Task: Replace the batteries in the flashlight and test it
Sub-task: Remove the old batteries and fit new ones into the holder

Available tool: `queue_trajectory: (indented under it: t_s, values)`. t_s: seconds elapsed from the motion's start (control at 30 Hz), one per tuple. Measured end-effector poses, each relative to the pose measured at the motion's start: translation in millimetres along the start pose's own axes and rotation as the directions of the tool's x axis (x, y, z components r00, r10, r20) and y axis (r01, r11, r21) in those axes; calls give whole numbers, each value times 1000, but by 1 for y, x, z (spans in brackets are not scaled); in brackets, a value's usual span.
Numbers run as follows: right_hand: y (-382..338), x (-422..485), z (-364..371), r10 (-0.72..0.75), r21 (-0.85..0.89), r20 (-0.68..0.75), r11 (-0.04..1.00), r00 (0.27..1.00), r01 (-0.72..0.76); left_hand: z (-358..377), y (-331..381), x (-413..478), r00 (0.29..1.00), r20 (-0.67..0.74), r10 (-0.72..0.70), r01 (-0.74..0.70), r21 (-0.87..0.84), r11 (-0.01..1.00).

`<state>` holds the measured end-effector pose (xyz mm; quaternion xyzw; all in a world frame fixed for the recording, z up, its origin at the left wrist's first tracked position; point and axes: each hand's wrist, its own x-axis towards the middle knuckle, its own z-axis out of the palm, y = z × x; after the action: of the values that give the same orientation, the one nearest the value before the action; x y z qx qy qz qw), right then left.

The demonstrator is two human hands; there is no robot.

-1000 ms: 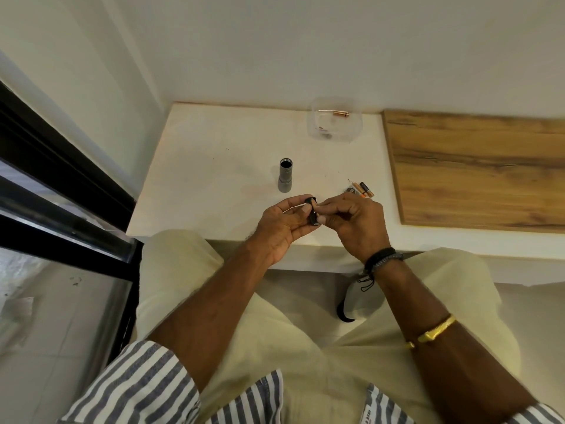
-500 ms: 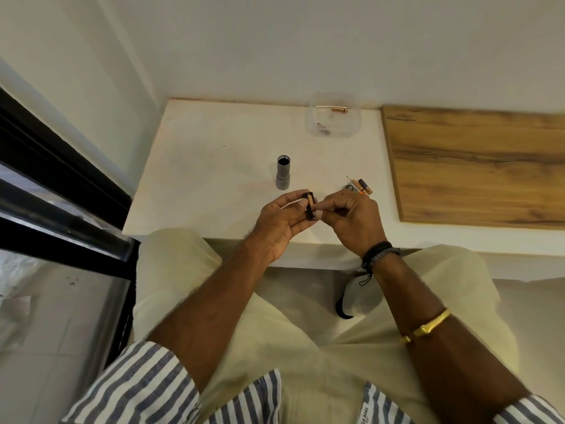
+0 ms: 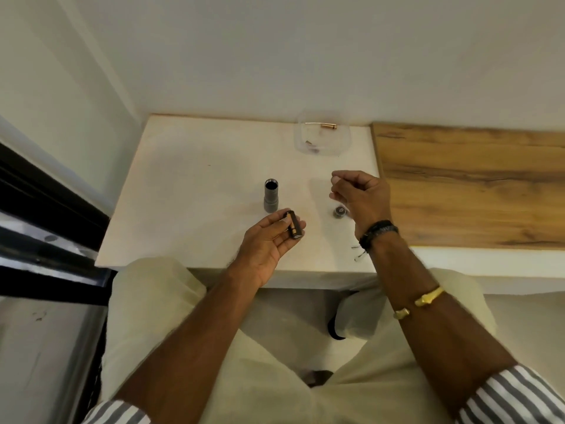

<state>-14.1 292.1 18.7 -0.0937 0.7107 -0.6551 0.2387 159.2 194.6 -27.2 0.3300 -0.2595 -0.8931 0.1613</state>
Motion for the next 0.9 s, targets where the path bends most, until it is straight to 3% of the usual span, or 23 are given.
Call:
queue_trajectory:
  t_s: [0.1, 0.23, 0.33, 0.43, 0.7, 0.8, 0.9]
  values:
    - [-13, 37, 11, -37, -36, -29, 999, 999, 36, 0, 3, 6, 1000, -1, -21, 21, -22, 1000]
    - [-24, 87, 26, -160, -328, -58, 935, 985, 133, 1, 5, 11, 999, -6, -52, 51, -59, 997]
    - [-33, 121, 39, -234, -575, 30, 791, 972, 208, 1, 6, 14, 998, -3, -68, 68, -59, 996]
    - [-40, 151, 56, -209, -760, 115, 611, 971, 222, 1, 5, 18, 997, 7, -75, 76, -58, 995]
    - [-31, 196, 92, -31, -962, 206, 179, 978, 208, 0, 5, 23, 993, 23, -116, 117, -60, 991]
    - [-27, 196, 95, -39, -963, 203, 175, 978, 207, -1, 5, 22, 993, 35, -114, 116, -53, 992]
    - [-28, 191, 91, -61, -942, 193, 270, 979, 202, 1, 7, 20, 993, 51, -105, 108, -58, 993]
